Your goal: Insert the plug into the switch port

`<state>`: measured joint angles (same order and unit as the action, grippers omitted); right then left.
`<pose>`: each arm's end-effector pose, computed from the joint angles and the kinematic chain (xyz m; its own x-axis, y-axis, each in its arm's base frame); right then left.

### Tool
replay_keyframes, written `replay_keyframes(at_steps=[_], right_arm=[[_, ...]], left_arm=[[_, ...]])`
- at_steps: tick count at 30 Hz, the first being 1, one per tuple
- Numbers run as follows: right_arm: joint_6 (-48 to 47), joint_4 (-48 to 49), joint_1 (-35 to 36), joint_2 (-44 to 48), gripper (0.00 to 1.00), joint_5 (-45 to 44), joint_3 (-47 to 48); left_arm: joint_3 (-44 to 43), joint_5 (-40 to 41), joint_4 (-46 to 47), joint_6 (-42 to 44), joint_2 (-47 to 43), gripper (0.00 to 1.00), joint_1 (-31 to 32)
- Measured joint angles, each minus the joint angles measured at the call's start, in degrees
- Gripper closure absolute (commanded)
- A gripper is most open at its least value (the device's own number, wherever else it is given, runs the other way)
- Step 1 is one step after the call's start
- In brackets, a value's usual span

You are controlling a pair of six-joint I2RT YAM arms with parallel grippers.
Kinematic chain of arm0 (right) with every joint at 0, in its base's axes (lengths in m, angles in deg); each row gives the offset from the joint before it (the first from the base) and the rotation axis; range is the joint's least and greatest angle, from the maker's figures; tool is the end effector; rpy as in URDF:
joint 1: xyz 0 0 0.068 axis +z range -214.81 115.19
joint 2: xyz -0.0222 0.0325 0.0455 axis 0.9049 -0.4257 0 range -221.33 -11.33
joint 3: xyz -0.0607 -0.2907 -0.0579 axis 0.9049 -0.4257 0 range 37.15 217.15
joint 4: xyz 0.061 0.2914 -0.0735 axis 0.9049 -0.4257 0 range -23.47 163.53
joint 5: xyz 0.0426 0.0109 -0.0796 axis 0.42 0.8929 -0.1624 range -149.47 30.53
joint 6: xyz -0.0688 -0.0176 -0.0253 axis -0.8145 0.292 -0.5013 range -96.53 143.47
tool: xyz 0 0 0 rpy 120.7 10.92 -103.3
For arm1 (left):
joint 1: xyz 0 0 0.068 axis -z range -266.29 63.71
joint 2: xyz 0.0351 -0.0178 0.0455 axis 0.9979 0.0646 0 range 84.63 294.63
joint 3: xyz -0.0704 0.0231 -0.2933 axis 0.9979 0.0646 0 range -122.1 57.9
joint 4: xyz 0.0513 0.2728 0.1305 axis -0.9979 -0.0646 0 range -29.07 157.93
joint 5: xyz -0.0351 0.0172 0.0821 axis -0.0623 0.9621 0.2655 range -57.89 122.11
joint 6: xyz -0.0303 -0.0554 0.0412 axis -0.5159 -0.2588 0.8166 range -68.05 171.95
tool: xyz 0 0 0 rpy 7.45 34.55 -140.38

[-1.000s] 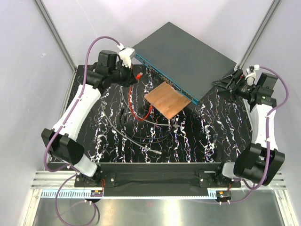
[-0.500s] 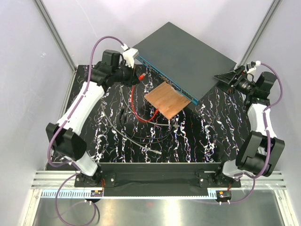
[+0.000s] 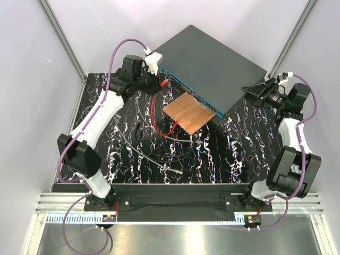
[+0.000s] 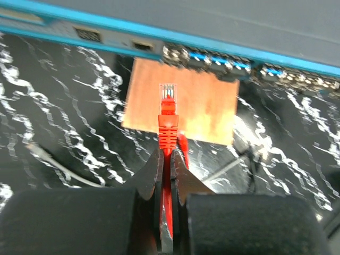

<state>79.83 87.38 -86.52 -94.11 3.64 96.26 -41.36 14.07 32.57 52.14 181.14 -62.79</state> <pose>0.3707 -0.0865 0.3257 -0.6282 0.6555 -0.4192 -0.2277 0.3603 0.9046 0.4107 -0.2001 0.4078 -0.4920 0.2175 -0.8430 0.6201 0.7671 -0.1641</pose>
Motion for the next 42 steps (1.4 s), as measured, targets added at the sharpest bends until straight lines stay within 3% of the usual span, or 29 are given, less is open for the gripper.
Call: replay_keyframes(at_steps=[6,11,42], right_arm=[[0.6,0.0,0.0,0.0,0.86,0.0,0.0],[0.9,-0.2,0.0,-0.1,0.99,-0.1,0.0],[1.8,-0.3,0.0,-0.7,1.0,0.4,0.4]], left_arm=[[-0.9,4.0,0.8,3.8,0.4,1.0,0.7],[-2.8,5.4,0.8,6.4,2.1,1.0,1.1],[-9.4,9.3,-2.9,9.8,7.6,1.0,2.4]])
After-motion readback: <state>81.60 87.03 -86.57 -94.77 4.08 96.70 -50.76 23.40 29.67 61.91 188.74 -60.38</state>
